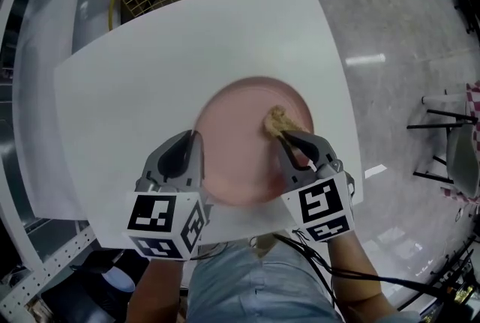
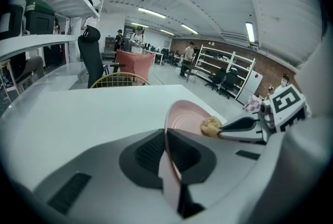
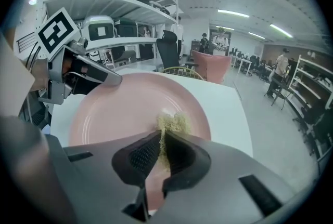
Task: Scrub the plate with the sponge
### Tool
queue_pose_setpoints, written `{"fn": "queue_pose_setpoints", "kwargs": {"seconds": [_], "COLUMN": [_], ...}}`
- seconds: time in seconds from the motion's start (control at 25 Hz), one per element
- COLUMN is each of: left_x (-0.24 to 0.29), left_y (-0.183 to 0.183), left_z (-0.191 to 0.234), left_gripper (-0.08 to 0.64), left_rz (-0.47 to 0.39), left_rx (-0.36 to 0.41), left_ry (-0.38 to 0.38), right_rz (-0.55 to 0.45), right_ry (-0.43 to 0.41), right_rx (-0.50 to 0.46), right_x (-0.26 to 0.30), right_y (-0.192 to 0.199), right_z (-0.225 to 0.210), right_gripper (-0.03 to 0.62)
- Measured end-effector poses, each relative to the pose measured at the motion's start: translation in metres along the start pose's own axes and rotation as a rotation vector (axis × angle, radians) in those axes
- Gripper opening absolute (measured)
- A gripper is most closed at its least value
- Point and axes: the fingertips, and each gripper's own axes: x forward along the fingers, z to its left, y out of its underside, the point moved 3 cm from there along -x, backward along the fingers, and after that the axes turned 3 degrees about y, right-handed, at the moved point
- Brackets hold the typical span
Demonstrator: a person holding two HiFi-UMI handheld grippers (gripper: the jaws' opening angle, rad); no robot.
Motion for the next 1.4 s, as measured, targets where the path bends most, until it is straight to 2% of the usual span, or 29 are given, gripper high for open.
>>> {"fn": "queue_pose_setpoints", "kwargs": {"seconds": [0.28, 0.48, 1.0, 1.24, 1.4], "left_x": [0.003, 0.006, 0.012, 0.017, 0.019], "left_y": [-0.002, -0.002, -0.004, -0.001, -0.002], "left_z": [-0.004, -0.003, 0.001, 0.003, 0.003], "left_gripper": [0.025, 0.025, 0.023, 0.023, 0.023], "left_rz": [0.001, 0.003, 0.005, 0.016, 0.018], "left_rx": [0.005, 0.001, 0.003, -0.011, -0.005], "left_ry": [0.011, 0.013, 0.017, 0.023, 0.027], "right_rz": [-0.008, -0.041, -0.131, -0.126, -0.107], "right_ry": [0.033, 0.017, -0.114, -0.203, -0.225], "right_rx": [-0.011, -0.05, -0.155, -0.184, -0.179], "right_x": [0.011, 0.02, 0.022, 0.011, 0.003], "right_y": [-0.012, -0.028, -0.051, -0.04, -0.027], "right_z": [-0.01, -0.006, 0.039, 0.068, 0.073], "right_gripper": [0.034, 0.034, 0.034, 0.034, 0.034]}}
